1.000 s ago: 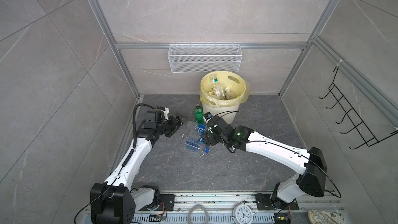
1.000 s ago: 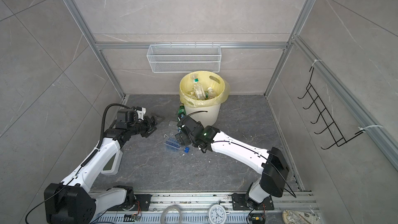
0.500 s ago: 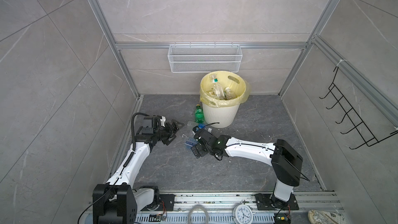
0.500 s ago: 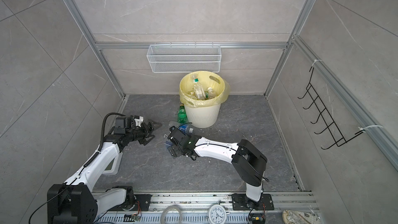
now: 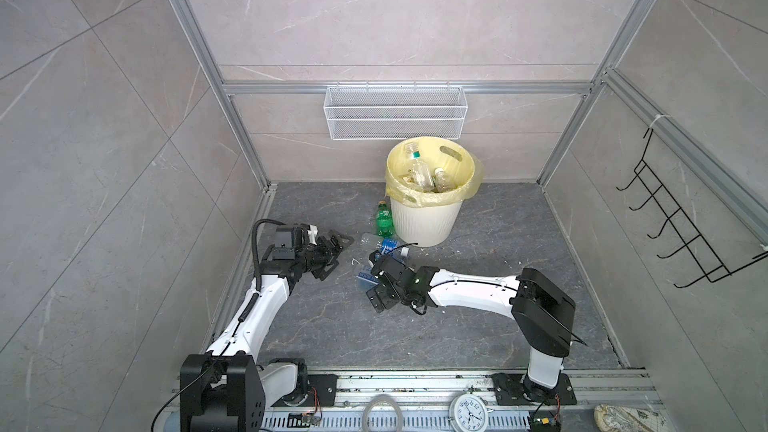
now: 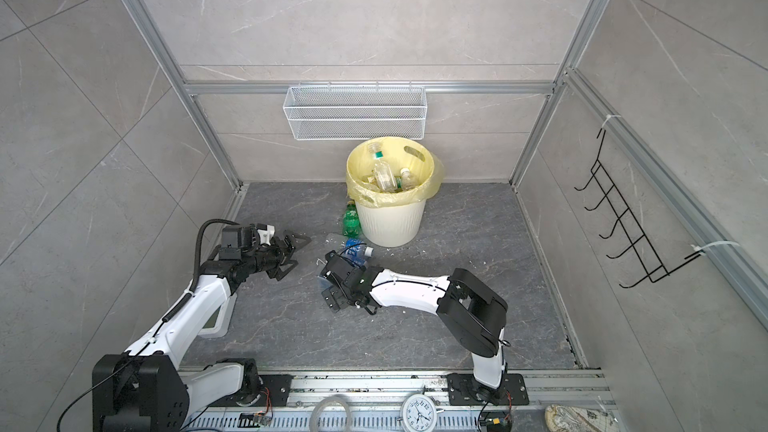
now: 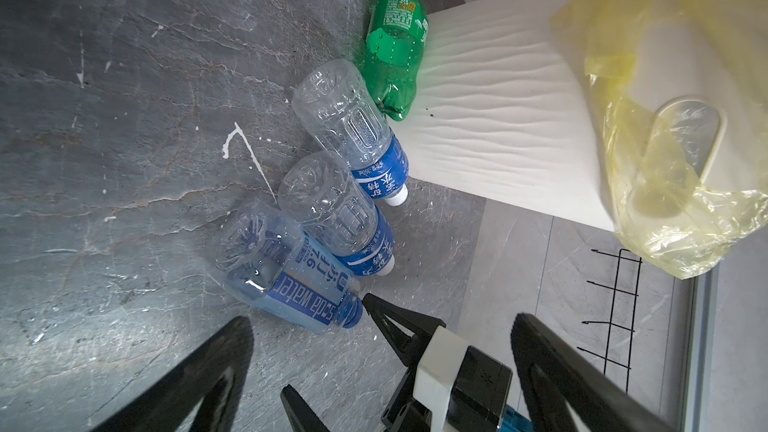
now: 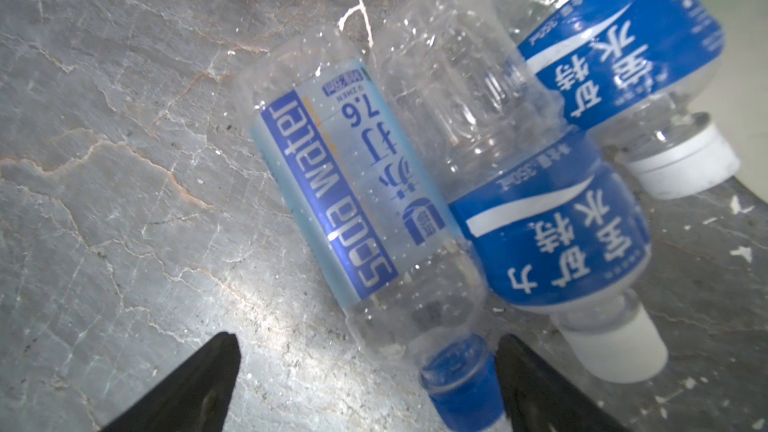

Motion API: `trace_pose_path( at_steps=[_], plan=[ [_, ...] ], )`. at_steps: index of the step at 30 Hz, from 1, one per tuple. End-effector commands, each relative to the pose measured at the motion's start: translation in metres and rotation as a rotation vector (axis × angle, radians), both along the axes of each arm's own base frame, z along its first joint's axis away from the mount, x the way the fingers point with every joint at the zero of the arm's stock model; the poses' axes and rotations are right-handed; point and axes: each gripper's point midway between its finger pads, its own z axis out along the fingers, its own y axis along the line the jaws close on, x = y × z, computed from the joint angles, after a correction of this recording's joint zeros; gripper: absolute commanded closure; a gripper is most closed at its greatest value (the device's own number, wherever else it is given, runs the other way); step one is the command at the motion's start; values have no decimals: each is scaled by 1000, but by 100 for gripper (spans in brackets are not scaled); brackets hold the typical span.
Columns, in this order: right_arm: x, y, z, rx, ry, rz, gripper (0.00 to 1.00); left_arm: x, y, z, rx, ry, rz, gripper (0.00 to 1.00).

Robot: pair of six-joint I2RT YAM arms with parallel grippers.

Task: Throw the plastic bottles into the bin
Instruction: 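Lower the right gripper onto the soda water bottle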

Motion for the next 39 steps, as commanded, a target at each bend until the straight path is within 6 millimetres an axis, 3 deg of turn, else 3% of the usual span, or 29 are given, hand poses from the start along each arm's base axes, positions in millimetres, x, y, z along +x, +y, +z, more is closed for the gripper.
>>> trace_pose_path(
  at_steps=[1, 15, 21, 28, 39],
  plan=[
    [-4, 1, -7, 1, 12, 0, 1, 0, 2, 6, -9, -26, 21, 0],
    [-12, 13, -25, -17, 52, 35, 1, 0, 7, 0, -1, -18, 26, 0],
    [-19, 28, -17, -12, 48, 75, 1, -1, 8, -1, -2, -14, 30, 0],
    [-18, 24, 3, 1, 17, 75, 0, -2, 10, -3, 3, -10, 30, 0],
    [-11, 27, -18, -35, 23, 59, 1, -3, 11, 1, -1, -15, 32, 0]
  ],
)
